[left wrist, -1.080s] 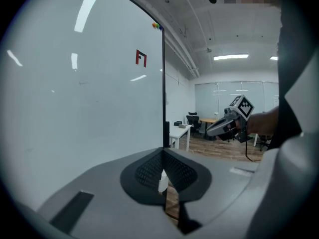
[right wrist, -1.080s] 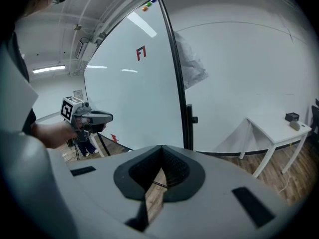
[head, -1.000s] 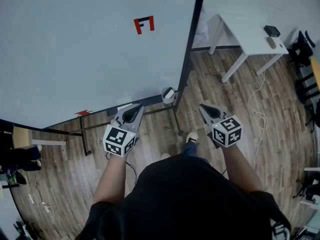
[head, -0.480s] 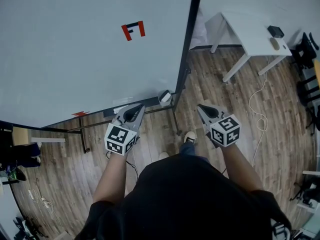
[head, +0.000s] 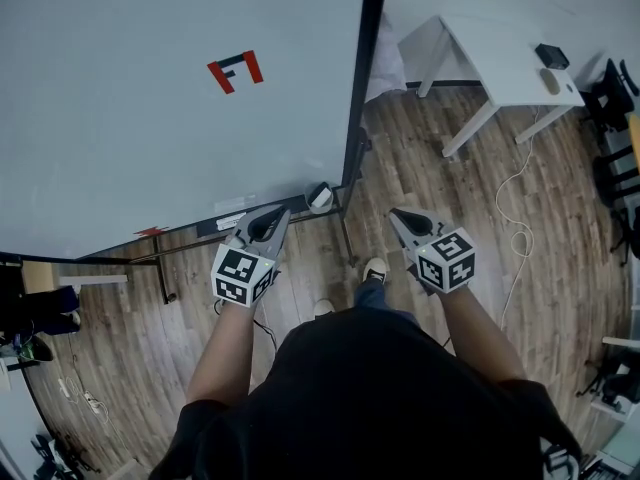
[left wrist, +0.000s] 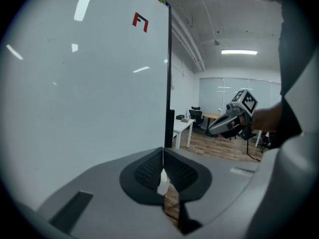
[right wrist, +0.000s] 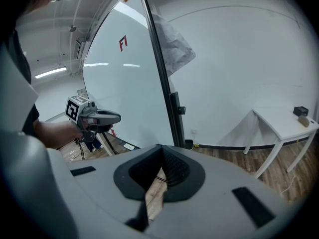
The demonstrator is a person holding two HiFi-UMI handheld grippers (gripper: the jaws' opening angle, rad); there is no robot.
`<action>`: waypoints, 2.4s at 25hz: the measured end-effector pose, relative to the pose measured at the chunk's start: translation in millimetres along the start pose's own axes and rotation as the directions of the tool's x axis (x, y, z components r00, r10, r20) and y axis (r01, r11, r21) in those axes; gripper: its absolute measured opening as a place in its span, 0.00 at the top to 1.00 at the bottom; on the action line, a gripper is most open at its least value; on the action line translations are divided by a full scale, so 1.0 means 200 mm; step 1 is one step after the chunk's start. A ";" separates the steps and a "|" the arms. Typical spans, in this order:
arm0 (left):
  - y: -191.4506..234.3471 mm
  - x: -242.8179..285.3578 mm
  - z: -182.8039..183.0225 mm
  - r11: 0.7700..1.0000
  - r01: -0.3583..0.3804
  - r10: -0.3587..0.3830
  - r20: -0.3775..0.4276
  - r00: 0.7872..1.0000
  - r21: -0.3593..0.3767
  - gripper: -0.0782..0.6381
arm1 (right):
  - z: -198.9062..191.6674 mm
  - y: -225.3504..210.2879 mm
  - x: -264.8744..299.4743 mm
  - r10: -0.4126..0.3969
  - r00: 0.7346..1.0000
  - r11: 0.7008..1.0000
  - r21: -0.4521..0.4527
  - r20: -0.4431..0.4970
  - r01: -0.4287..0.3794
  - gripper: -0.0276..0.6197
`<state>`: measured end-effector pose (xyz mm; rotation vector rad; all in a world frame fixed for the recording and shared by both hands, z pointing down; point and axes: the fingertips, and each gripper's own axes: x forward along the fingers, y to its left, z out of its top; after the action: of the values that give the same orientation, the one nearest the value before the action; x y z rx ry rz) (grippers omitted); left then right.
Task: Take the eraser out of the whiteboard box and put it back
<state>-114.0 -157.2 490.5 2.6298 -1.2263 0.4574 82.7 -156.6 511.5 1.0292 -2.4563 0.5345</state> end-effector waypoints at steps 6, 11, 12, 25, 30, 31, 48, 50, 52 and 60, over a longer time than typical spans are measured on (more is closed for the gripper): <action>-0.01 0.11 -0.02 1.000 0.021 -0.020 -0.026 0.999 0.007 0.87 | -0.02 -0.06 0.02 0.002 1.000 1.000 0.016 -0.009 -0.002 0.97; -0.01 0.19 -0.03 0.999 0.042 -0.042 -0.045 0.998 0.001 0.87 | -0.02 -0.09 0.04 0.008 1.000 1.000 0.017 -0.016 -0.007 0.97; -0.01 0.21 -0.04 0.999 0.046 -0.046 -0.050 0.998 -0.001 0.86 | -0.03 -0.10 0.05 0.008 1.000 1.000 0.018 -0.018 -0.008 0.97; -0.04 0.40 -0.20 0.996 0.081 -0.084 -0.129 0.988 -0.032 0.76 | -0.06 -0.21 0.07 -0.008 0.999 0.999 0.038 -0.041 0.010 0.97; -0.02 0.46 -0.27 0.995 0.087 -0.092 -0.156 0.983 -0.038 0.72 | -0.09 -0.20 0.11 0.003 0.998 0.999 0.042 -0.057 -0.001 0.97; -0.01 0.47 -0.28 0.995 0.089 -0.094 -0.162 0.982 -0.037 0.72 | -0.09 -0.19 0.11 0.006 0.998 0.999 0.042 -0.060 -0.004 0.97; 0.03 0.65 -0.41 0.993 0.105 -0.113 -0.237 0.965 -0.049 0.64 | -0.19 -0.20 0.15 0.023 0.993 0.999 0.048 -0.117 -0.017 0.97; 0.03 0.66 -0.43 0.993 0.105 -0.115 -0.246 0.962 -0.052 0.63 | -0.19 -0.20 0.16 0.026 0.992 0.999 0.047 -0.121 -0.020 0.97; 0.03 0.68 -0.46 0.993 0.106 -0.118 -0.257 0.959 -0.058 0.63 | -0.19 -0.20 0.16 0.028 0.992 0.999 0.045 -0.124 -0.022 0.97; 0.03 0.73 -0.53 0.990 0.103 -0.125 -0.289 0.949 -0.091 0.62 | -0.21 -0.24 0.16 0.024 0.991 0.999 0.048 -0.133 -0.018 0.97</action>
<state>-50.3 -232.1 643.3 2.4417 -0.9725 0.7360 106.9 -186.2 572.2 0.9549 -2.3496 0.6493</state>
